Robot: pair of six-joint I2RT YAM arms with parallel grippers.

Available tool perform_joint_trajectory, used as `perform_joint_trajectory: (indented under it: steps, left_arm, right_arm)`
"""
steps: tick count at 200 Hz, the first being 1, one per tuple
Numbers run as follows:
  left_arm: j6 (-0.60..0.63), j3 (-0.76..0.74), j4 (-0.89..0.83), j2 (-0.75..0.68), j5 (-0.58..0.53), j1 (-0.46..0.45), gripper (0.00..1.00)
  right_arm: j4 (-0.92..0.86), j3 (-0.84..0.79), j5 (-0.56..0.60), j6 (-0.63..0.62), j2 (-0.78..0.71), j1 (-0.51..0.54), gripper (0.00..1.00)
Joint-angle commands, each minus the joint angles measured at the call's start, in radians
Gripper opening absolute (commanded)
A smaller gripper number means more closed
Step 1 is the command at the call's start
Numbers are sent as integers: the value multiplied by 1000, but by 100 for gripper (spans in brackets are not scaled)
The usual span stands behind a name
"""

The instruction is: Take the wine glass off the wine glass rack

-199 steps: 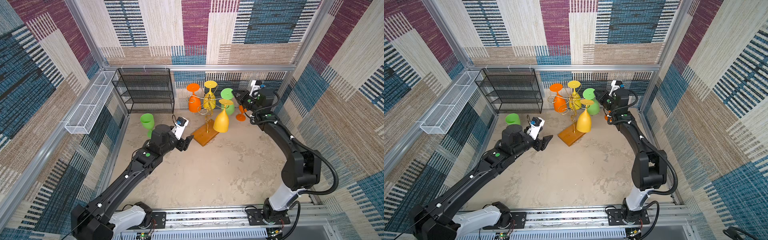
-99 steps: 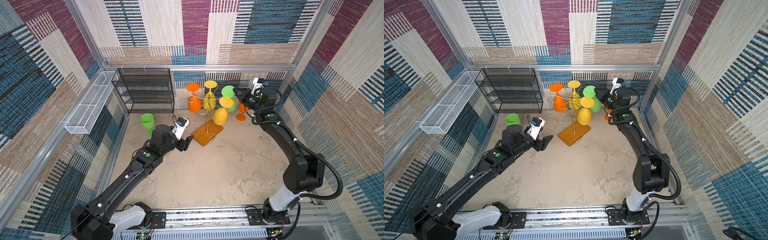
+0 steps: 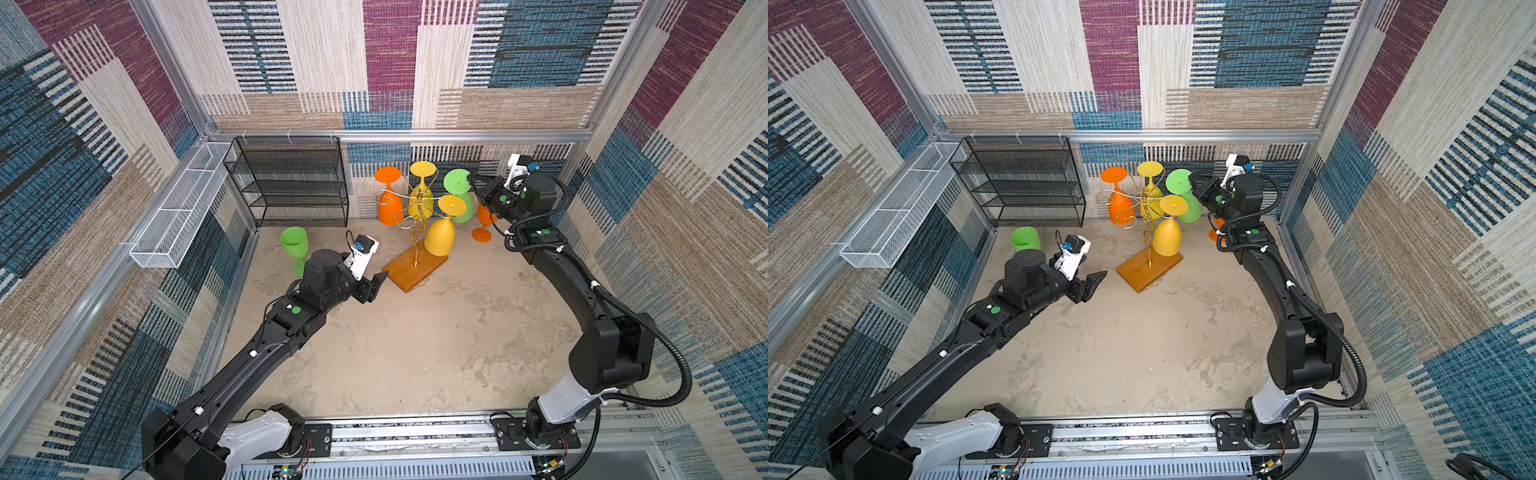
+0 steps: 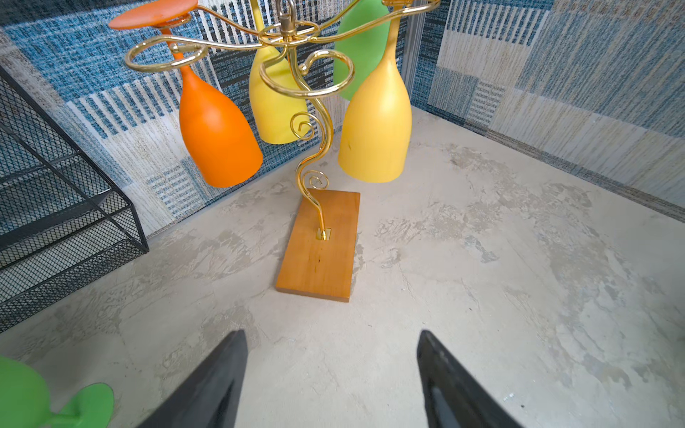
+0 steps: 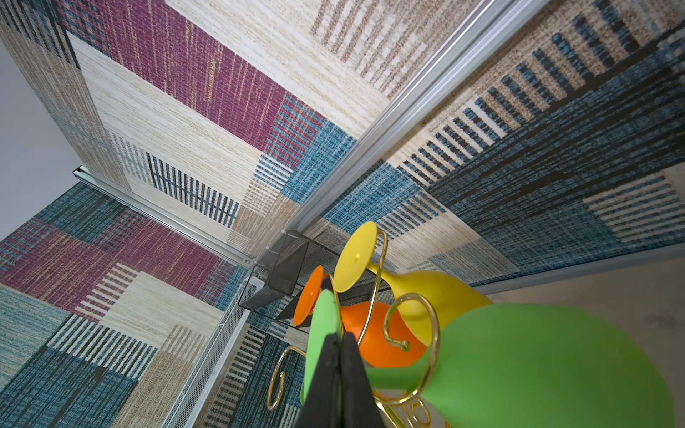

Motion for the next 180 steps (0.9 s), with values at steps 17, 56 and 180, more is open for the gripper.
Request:
perform_joint_trajectory:
  steps: [17,56,180]
  left_arm:
    - [26,11,-1,-2,-10,-3,75]
    - [27,11,-2,1,-13,-6,75]
    - [30,13,-7,19,-31,-10,74]
  right_arm:
    - [33,-17,18,1,-16,1,2]
    - [39,-15,8,14,-16,2,2]
    - [51,-64,15,5,-84,1,2]
